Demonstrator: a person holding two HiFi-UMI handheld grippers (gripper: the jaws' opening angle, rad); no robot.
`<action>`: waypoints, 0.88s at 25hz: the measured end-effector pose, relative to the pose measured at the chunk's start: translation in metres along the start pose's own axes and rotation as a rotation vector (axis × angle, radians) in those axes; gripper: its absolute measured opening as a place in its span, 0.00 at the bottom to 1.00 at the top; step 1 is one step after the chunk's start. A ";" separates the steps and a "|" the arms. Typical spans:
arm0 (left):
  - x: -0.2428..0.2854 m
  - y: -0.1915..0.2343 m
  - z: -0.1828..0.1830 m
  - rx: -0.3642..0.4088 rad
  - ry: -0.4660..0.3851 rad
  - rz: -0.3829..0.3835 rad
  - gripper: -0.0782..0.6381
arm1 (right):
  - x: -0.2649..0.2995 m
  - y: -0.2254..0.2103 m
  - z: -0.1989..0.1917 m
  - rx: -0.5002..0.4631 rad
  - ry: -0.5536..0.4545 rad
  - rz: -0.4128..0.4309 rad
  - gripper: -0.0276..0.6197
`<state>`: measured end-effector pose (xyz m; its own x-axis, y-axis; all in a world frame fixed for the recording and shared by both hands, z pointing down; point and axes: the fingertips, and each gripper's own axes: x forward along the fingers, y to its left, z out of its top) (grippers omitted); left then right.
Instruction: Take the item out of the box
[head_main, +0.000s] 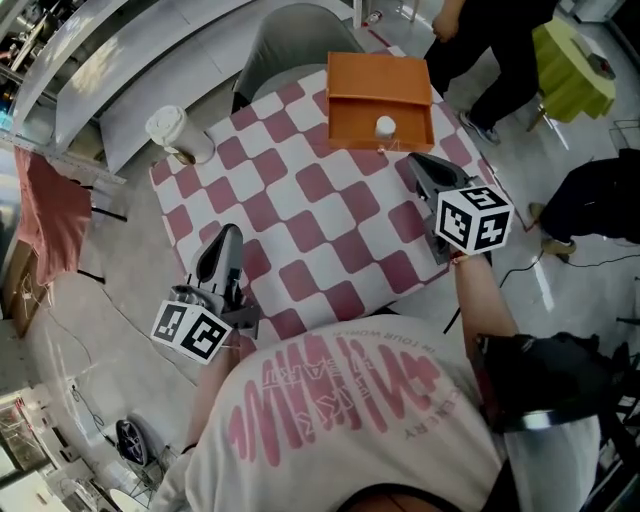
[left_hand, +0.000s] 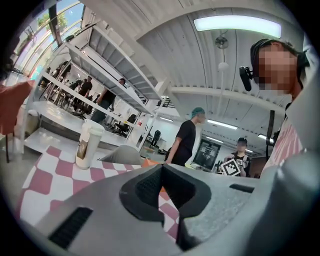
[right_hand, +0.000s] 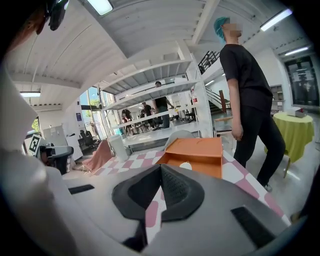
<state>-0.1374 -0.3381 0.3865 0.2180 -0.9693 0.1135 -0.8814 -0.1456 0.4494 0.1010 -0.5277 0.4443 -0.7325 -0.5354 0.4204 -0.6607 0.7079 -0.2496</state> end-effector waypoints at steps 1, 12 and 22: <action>0.000 0.003 -0.002 -0.001 0.005 0.011 0.12 | 0.005 -0.005 -0.002 -0.003 0.012 -0.002 0.05; 0.001 0.019 -0.017 -0.009 0.038 0.087 0.12 | 0.062 -0.031 -0.007 -0.081 0.096 0.024 0.05; 0.015 0.026 -0.025 -0.020 0.045 0.088 0.12 | 0.095 -0.048 -0.012 -0.218 0.201 0.022 0.05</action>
<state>-0.1464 -0.3514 0.4215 0.1590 -0.9683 0.1926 -0.8895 -0.0558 0.4536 0.0652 -0.6073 0.5071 -0.6844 -0.4324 0.5870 -0.5784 0.8122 -0.0761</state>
